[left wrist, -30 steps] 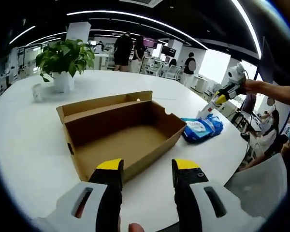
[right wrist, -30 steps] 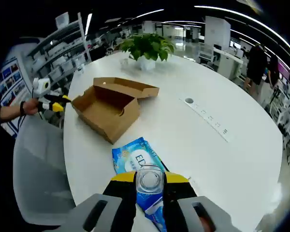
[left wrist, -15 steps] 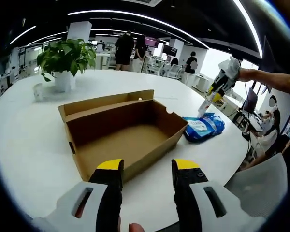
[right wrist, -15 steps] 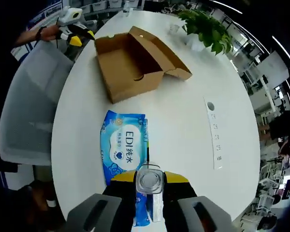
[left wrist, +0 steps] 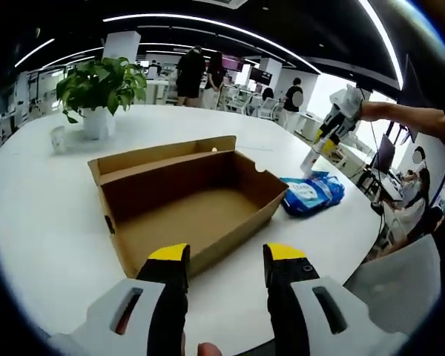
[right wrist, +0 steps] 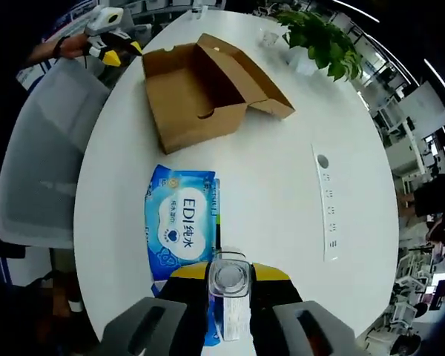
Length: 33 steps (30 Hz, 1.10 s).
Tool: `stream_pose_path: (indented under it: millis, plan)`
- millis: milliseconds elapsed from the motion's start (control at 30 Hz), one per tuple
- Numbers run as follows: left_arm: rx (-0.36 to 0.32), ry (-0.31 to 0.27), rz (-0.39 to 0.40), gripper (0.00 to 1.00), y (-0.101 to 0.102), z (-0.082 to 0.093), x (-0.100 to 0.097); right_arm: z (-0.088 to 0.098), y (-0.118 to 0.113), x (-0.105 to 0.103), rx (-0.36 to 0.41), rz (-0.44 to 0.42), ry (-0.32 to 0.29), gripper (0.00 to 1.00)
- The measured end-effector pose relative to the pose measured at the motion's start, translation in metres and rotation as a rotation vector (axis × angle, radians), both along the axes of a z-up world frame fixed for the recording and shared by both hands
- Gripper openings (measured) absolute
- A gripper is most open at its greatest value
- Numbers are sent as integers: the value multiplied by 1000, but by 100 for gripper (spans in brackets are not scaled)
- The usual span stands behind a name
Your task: Operate the shoe box by opening the lid, removing the specified soft item, and placing it in the target area until the item is outside and the box remains undamaged.
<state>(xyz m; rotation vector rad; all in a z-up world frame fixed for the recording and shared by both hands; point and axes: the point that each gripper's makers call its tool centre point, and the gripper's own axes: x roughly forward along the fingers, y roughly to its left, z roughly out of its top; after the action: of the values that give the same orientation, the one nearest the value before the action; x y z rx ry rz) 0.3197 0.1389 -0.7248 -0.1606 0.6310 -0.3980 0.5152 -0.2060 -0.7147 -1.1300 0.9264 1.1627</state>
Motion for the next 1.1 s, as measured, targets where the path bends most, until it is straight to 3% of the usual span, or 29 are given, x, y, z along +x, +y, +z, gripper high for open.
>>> stream_pose_path:
  millis: [467, 1100]
  plan:
    - [7, 14, 9, 40, 2, -3, 0, -21, -1, 10, 3, -20, 28, 16]
    - [16, 42, 26, 39, 6, -10, -2, -46, -12, 5, -18, -22, 60, 16]
